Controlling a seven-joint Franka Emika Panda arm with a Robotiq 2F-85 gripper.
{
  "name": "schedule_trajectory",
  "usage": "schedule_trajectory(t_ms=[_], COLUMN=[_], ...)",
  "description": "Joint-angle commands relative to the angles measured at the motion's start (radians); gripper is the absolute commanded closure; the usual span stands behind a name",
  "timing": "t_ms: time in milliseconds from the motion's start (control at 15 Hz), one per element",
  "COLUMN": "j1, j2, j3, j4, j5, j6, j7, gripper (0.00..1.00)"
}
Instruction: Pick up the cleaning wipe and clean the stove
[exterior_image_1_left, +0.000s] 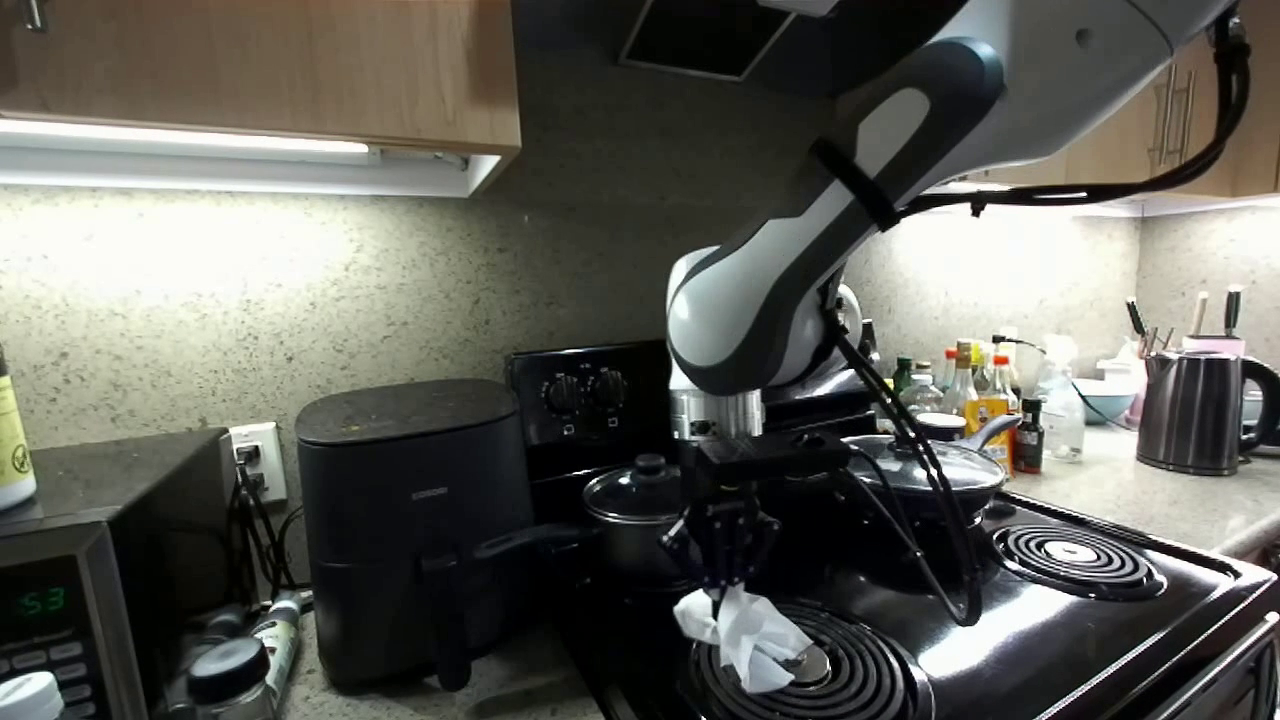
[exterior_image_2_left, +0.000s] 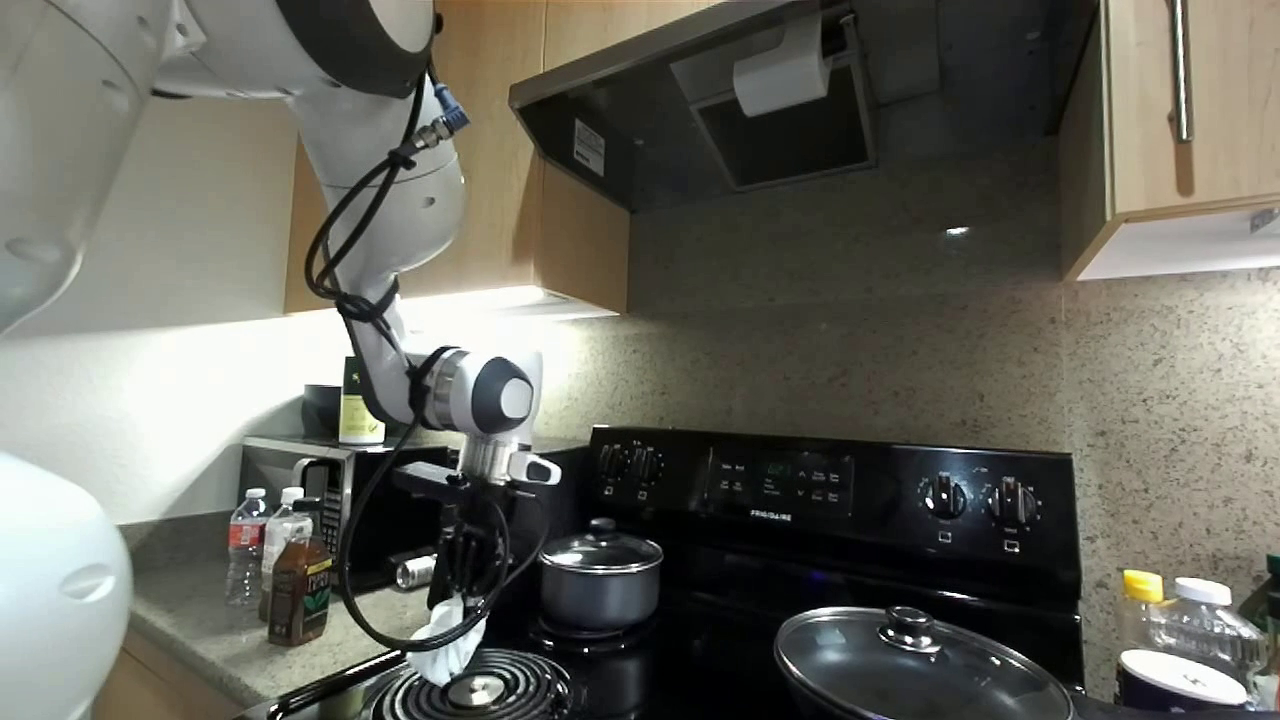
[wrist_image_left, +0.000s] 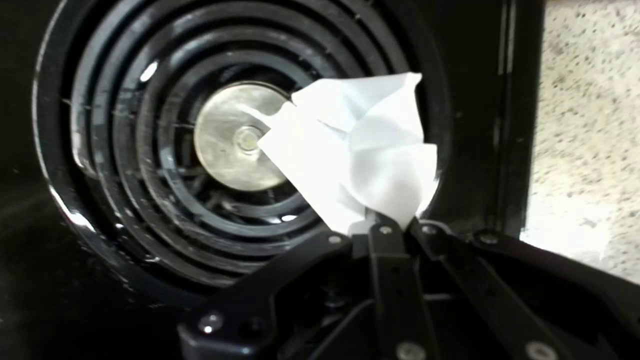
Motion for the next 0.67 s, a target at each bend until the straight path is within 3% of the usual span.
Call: schedule_trajectory(t_ms=[0, 600], j1=[0.050, 0.078], j2=[0.023, 0.220], j3=[0.042, 0.034], j4=[0.060, 0.177], j5=[-0.100, -0.261], j6=[-0.009, 0.073], j7=[-0.036, -0.184], gripper=[1.00, 1.00])
